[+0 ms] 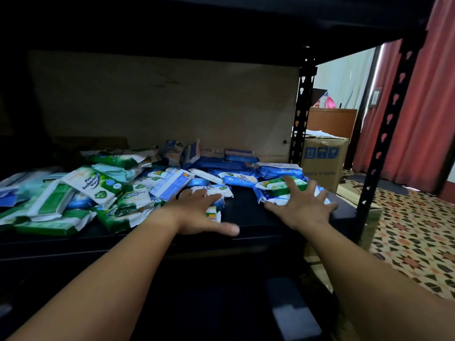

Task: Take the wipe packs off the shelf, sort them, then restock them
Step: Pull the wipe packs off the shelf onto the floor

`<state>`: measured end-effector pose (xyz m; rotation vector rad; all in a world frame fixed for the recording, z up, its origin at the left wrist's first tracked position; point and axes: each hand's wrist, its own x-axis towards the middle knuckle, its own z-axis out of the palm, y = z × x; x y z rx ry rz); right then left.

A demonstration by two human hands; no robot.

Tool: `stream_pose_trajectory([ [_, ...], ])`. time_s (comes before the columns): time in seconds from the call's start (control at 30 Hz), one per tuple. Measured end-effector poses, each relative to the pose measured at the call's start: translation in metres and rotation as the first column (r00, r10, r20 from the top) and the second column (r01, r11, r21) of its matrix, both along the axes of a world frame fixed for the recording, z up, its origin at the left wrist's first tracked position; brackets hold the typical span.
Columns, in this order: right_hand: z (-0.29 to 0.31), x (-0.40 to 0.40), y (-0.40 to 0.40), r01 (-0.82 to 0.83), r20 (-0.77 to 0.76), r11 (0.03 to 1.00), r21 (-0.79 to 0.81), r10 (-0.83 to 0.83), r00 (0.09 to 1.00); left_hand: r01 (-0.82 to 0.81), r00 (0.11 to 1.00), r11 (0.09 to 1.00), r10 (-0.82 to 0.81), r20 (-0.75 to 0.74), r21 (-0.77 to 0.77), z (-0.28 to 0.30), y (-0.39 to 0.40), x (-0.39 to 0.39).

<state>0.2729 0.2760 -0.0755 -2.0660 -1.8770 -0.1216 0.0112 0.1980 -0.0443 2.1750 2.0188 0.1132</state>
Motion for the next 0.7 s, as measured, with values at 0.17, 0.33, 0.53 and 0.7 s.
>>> stream_pose_trajectory([
  [0.17,-0.002,-0.003,-0.011,-0.035,-0.001,0.999,0.013,0.035,0.999,0.056,0.981,0.998,-0.060,-0.183,-0.027,-0.005,0.000,-0.002],
  [0.33,-0.003,-0.004,-0.015,-0.062,0.021,0.997,0.049,0.061,0.998,0.025,0.957,0.999,-0.015,-0.291,0.030,-0.004,0.003,0.007],
  [0.53,-0.007,-0.009,-0.027,-0.091,0.030,0.991,0.093,0.089,0.996,-0.053,0.988,0.992,0.035,-0.152,-0.116,0.013,0.006,0.027],
  [0.7,-0.002,-0.006,-0.044,-0.151,0.107,0.983,0.108,0.140,0.984,-0.068,0.991,0.981,0.045,-0.129,-0.184,0.020,0.000,0.034],
])
